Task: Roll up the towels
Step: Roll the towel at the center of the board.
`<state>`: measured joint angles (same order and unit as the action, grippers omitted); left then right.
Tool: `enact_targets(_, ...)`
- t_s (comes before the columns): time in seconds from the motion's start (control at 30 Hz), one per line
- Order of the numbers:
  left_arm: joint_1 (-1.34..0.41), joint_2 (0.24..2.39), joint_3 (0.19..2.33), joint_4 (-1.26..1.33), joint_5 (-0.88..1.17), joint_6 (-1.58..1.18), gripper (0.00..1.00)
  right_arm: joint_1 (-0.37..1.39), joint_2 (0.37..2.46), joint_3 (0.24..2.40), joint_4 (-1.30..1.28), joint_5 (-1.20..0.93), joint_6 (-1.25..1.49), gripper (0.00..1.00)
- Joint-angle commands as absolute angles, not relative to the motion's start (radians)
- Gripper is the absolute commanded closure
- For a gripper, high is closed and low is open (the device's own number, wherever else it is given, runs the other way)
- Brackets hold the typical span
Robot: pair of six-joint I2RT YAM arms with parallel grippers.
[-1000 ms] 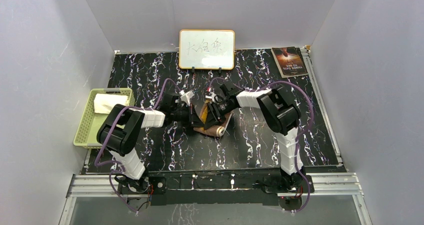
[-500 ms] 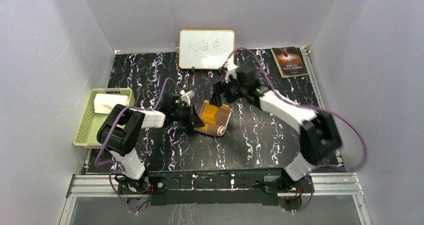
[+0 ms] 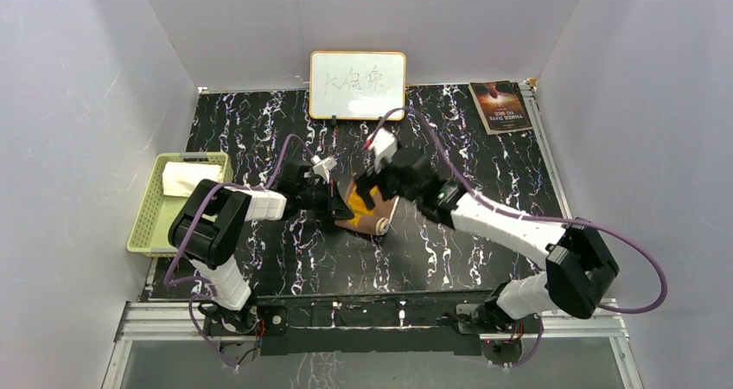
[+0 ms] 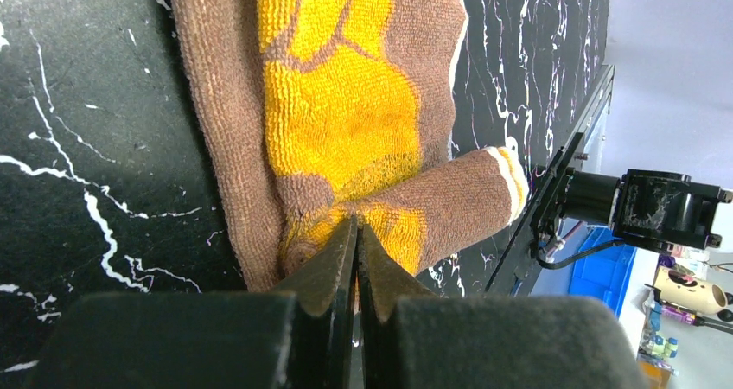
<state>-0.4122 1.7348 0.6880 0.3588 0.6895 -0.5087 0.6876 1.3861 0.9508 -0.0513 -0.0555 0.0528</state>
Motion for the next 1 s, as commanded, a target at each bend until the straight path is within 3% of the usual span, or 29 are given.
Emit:
enact_targets(0.0,-0.418,1.825,0.665,0.195,0.543,-0.438,1.00,0.907,1.321,0.899,-0.050,0.298,-0.241,0.02)
enact_targets(0.23,-0.418,1.828,0.677,0.158,0.531,-0.427,1.00,1.017,1.366,0.785,-0.034,0.295,-0.358,0.07)
enact_targets(0.73,-0.419,1.869,0.695,0.134,0.545,-0.420,1.00,1.022,1.567,0.823,0.015,0.163,-0.384,0.11)
enact_targets(0.97,-0.418,1.873,0.696,0.117,0.551,-0.417,1.00,1.012,1.623,0.820,0.020,0.115,-0.358,0.26)
